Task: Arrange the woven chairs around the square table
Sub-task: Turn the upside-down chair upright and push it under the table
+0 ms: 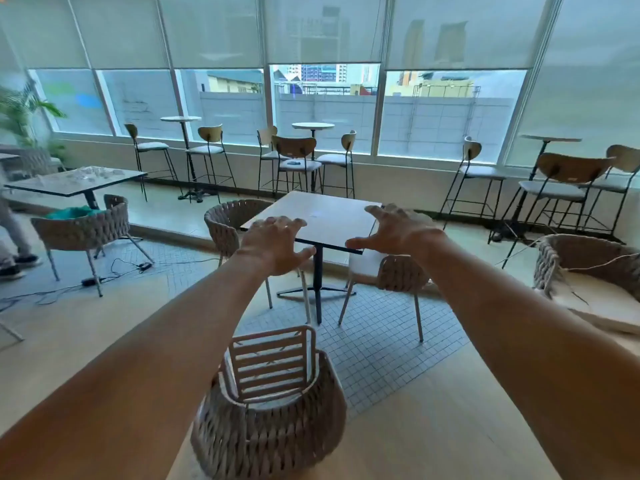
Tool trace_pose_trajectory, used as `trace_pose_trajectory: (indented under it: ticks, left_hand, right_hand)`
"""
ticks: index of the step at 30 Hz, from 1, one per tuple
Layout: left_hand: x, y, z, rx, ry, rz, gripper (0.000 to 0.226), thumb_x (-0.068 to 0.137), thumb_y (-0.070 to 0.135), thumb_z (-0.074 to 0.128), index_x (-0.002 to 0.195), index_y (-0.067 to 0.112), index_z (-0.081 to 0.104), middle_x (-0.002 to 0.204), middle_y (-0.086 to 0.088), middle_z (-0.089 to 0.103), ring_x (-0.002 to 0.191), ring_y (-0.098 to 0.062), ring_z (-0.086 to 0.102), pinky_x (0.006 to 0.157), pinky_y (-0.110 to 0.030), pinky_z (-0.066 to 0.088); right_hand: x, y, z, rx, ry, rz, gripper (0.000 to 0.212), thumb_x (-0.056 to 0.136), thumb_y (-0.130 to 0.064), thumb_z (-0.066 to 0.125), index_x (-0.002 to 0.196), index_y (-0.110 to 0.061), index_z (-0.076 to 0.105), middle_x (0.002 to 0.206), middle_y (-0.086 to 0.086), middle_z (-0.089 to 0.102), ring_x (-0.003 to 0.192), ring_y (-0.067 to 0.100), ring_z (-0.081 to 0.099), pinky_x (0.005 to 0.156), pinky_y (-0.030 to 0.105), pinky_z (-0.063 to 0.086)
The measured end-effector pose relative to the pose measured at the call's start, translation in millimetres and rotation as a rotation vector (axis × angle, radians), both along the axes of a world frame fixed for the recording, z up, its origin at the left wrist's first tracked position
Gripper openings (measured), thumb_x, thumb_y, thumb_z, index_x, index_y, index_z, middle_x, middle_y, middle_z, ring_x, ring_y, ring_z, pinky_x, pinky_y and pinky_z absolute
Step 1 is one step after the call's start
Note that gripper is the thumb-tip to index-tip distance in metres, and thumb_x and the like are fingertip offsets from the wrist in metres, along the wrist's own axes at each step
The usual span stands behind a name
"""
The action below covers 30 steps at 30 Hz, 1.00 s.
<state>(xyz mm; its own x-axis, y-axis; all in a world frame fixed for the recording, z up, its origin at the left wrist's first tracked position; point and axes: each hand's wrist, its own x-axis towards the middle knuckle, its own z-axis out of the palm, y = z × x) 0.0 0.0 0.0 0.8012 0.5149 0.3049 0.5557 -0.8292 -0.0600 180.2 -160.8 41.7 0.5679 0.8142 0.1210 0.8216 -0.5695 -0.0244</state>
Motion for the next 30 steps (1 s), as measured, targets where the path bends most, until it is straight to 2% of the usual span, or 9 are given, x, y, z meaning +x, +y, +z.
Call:
trace_pose_trajectory:
  ticks: [9, 13, 18, 30]
  left_hand:
    - [-40.9, 64.2, -52.6, -0.073, 0.057, 0.007, 0.069, 0.094, 0.066, 0.045, 0.149, 0.025, 0.039, 0.144, -0.011, 0.054, 0.130, -0.032, 0.052, 0.106, -0.049, 0.044]
    - [-53.7, 96.3, -83.6, -0.103, 0.089, -0.002, 0.070, 0.093, 0.067, 0.044, 0.149, 0.026, 0.040, 0.148, -0.011, 0.051, 0.134, -0.033, 0.049, 0.108, -0.051, 0.040]
    - [-72.3, 130.7, -132.6, -0.162, 0.148, -0.010, 0.072, 0.093, 0.069, 0.044, 0.151, 0.027, 0.037, 0.152, -0.009, 0.047, 0.139, -0.031, 0.044, 0.110, -0.050, 0.037]
    - [-89.8, 160.4, -242.9, -0.302, 0.286, 0.062, 0.075, 0.090, 0.071, 0.044, 0.151, 0.027, 0.038, 0.152, -0.008, 0.047, 0.138, -0.031, 0.044, 0.109, -0.049, 0.037]
  right_hand:
    - [-43.0, 69.4, -57.1, -0.095, -0.010, -0.006, 0.114, 0.066, -0.100, 0.040, 0.160, -0.037, 0.022, 0.160, 0.009, 0.036, 0.138, 0.035, 0.044, 0.097, 0.048, 0.048]
    - [-57.2, 98.0, -92.8, -0.109, 0.042, -0.007, 0.110, 0.071, -0.096, 0.046, 0.160, -0.035, 0.022, 0.161, 0.012, 0.035, 0.139, 0.037, 0.042, 0.098, 0.048, 0.047]
    - [-78.2, 125.2, -141.6, -0.139, 0.117, -0.026, 0.110, 0.067, -0.098, 0.046, 0.156, -0.036, 0.027, 0.158, 0.010, 0.039, 0.139, 0.036, 0.043, 0.103, 0.053, 0.046]
    - [-79.6, 164.0, -259.3, -0.298, 0.191, 0.069, 0.110, 0.070, -0.097, 0.043, 0.159, -0.035, 0.023, 0.162, 0.012, 0.034, 0.139, 0.039, 0.043, 0.111, 0.058, 0.038]
